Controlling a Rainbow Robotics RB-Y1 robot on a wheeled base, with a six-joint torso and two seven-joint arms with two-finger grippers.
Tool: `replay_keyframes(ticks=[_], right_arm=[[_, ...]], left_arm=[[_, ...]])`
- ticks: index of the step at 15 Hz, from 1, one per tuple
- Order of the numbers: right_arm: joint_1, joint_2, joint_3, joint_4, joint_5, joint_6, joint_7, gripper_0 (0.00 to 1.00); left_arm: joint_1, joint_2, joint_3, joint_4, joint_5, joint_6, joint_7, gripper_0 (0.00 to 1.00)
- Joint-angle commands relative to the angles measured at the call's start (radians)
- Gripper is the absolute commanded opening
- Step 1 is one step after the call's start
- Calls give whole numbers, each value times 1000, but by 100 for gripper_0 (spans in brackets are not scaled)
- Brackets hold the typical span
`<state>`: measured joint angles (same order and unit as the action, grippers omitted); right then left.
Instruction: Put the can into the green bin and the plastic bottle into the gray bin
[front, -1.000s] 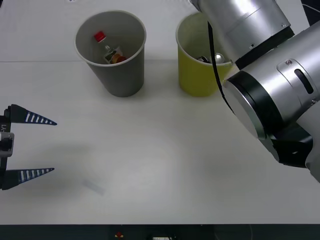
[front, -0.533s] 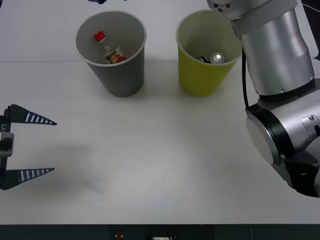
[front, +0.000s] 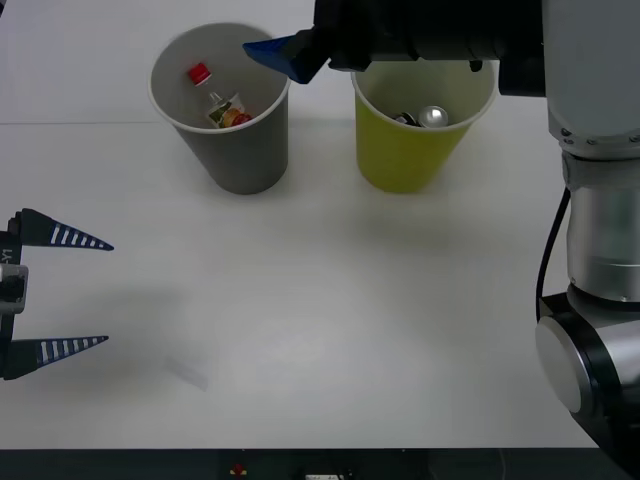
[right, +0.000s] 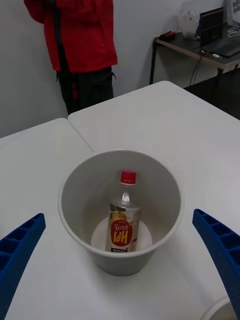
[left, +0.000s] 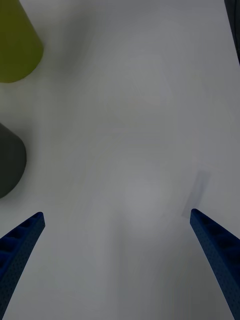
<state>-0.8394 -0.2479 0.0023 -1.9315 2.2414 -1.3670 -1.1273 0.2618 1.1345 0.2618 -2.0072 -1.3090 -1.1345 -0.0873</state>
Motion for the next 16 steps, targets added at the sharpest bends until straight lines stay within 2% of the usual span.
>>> replay_keyframes(ticks=[1,4,5,8,11,13,16], right_arm=[[82,-111,-5,-84,-126,3,9,100],[194,-131,-44,-162,-178,5,41,100],[235,-131,-59,-185,-187,6,81,100],[364,-131,-122,-202,-284,9,233,100],[483,-137,-160,-238,-319,9,345,100],[551,-153,-180,-238,-344,8,416,100],[640,-211,-194,-238,-373,8,517,100]], left_arm=[[0,0,0,0,0,0,0,100],[0,0,0,0,0,0,0,100],[0,0,0,0,0,0,0,100],[0,0,0,0,0,0,0,100],[0,0,0,0,0,0,0,100],[0,0,0,0,0,0,0,100],[0,0,0,0,0,0,0,100]])
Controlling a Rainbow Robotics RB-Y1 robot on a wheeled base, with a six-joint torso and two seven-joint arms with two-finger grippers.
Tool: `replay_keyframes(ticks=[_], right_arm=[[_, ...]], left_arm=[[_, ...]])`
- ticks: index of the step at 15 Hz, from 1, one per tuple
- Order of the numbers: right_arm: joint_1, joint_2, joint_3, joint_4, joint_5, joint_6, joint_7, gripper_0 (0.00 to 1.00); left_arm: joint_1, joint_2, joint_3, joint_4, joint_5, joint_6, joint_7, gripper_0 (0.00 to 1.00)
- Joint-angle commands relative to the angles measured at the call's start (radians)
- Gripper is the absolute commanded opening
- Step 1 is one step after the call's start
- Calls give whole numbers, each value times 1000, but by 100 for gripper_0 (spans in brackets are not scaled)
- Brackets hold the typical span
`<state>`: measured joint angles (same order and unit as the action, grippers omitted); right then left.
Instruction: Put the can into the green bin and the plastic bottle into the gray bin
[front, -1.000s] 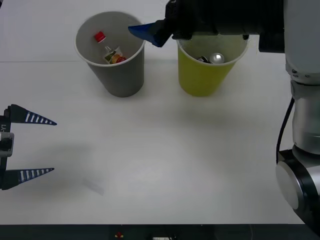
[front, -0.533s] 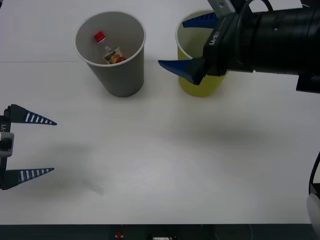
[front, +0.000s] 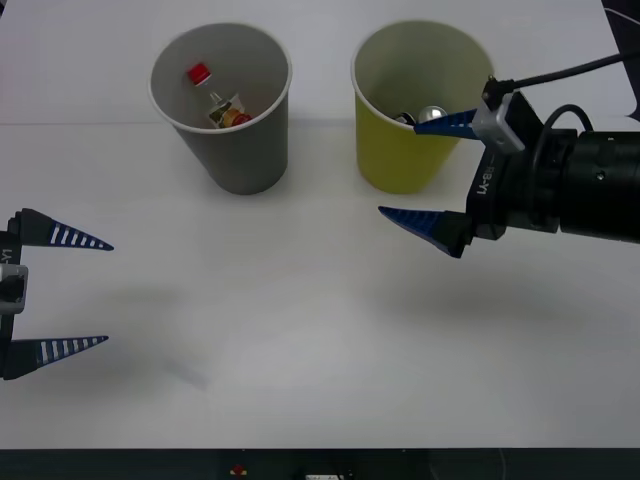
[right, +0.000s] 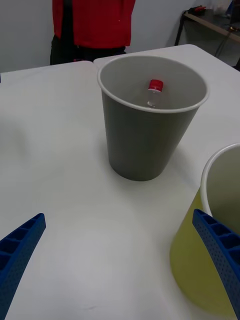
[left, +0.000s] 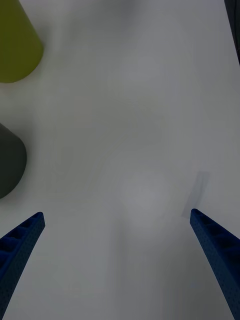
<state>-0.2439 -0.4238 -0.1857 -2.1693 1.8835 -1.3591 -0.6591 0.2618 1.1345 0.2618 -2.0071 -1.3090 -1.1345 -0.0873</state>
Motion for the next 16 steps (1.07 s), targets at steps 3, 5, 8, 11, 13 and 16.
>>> replay_keyframes(ticks=[3,5,8,11,13,16], right_arm=[[114,-141,-6,0,-30,5,119,100],[167,-231,-6,2,-60,20,141,100],[245,-391,-3,0,-119,83,171,100],[324,-549,0,2,-193,153,194,100],[354,-630,-1,0,-228,179,202,100],[417,-714,-50,0,-294,195,216,100]], left_arm=[[0,0,0,0,0,0,0,100],[0,0,0,0,0,0,0,100],[0,0,0,0,0,0,0,100],[0,0,0,0,0,0,0,100],[0,0,0,0,0,0,0,100],[0,0,0,0,0,0,0,100]])
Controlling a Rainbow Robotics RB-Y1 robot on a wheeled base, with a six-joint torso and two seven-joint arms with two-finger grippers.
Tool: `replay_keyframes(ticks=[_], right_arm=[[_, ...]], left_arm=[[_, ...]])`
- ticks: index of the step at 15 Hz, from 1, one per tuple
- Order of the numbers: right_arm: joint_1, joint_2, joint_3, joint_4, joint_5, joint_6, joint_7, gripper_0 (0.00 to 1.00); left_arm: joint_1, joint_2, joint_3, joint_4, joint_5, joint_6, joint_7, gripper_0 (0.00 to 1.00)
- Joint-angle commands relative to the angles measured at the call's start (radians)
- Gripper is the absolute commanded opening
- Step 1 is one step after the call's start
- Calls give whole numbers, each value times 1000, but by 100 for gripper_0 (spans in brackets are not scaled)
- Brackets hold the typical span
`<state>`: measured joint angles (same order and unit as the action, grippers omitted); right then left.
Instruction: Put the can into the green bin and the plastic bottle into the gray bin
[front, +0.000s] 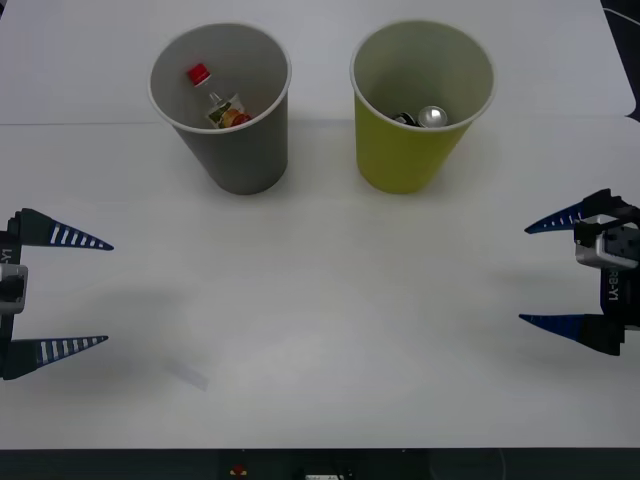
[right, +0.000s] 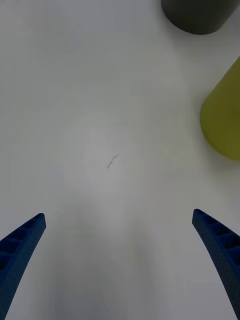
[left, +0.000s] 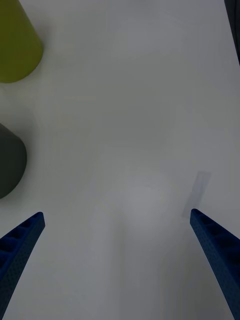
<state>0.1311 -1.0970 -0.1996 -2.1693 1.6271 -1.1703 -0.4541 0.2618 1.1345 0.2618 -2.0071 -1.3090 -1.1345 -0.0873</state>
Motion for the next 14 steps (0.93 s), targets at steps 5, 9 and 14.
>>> replay_keyframes(ticks=[5,9,14], right_arm=[[176,-49,-149,-10,-84,6,104,100],[182,-76,-162,-17,-90,4,114,100],[186,-81,-162,-17,-85,3,132,100]], left_arm=[[0,0,0,0,0,0,0,100],[0,0,0,0,0,0,0,100],[0,0,0,0,0,0,0,100]])
